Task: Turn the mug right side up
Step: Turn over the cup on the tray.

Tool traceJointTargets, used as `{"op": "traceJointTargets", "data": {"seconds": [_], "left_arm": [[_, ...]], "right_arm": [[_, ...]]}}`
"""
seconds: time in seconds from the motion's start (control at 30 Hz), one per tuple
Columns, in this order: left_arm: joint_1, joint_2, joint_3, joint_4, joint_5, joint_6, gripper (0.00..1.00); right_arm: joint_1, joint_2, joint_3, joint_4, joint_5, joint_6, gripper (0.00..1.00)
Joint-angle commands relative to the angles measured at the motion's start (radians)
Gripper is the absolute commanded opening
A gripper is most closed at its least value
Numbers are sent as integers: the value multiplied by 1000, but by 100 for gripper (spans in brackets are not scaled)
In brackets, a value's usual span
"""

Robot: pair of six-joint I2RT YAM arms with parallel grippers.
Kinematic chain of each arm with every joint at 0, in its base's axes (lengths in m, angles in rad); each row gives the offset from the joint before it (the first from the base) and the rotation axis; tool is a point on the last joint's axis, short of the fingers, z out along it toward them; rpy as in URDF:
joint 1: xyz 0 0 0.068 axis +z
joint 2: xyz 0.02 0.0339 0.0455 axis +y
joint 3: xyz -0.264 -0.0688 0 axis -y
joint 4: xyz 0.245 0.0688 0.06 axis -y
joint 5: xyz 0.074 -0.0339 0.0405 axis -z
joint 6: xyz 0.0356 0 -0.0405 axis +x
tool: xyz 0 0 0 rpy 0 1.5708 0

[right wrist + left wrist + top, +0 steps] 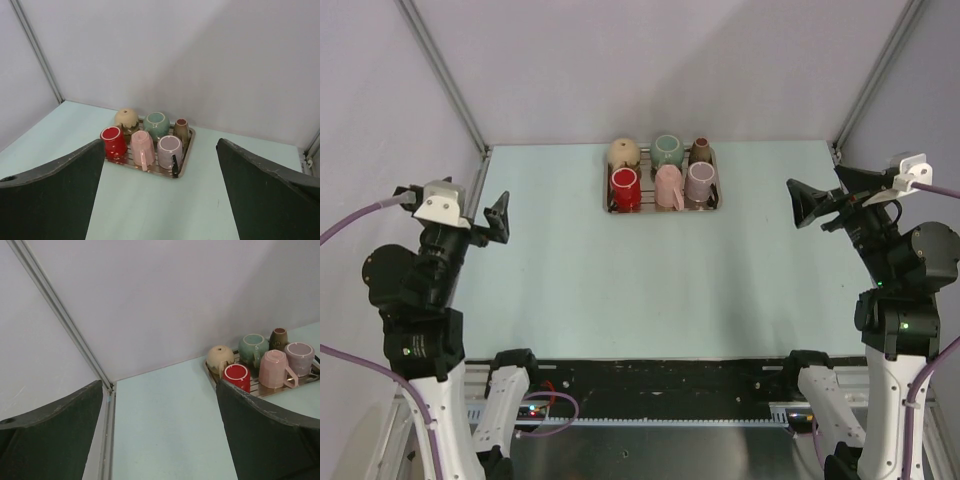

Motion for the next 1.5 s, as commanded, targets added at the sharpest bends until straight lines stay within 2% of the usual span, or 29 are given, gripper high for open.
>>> {"op": "traceJointTargets", "data": {"seconds": [0.0,0.23,0.37,0.73,0.9,1.17,1.47], "left_arm": [[17,5,-11,5,53,-24,98],[18,5,-12,5,72,-20,98],[19,20,-17,5,107,-4,98],[17,19,-116,6,111,42,98],[18,31,-211,10,137,60,98],[17,86,-344,80,146,73,98],[17,155,-420,136,198,70,98]], "right_arm": [[-4,-4,41,17,21,27,100],[-7,-1,37,2,7,-52,100],[-10,7,35,-21,-59,-123,100],[-2,68,14,19,-139,-148,100],[57,140,13,-10,-12,-236,100],[227,286,-6,-26,158,-353,100],[249,510,-18,17,216,-392,100]]}}
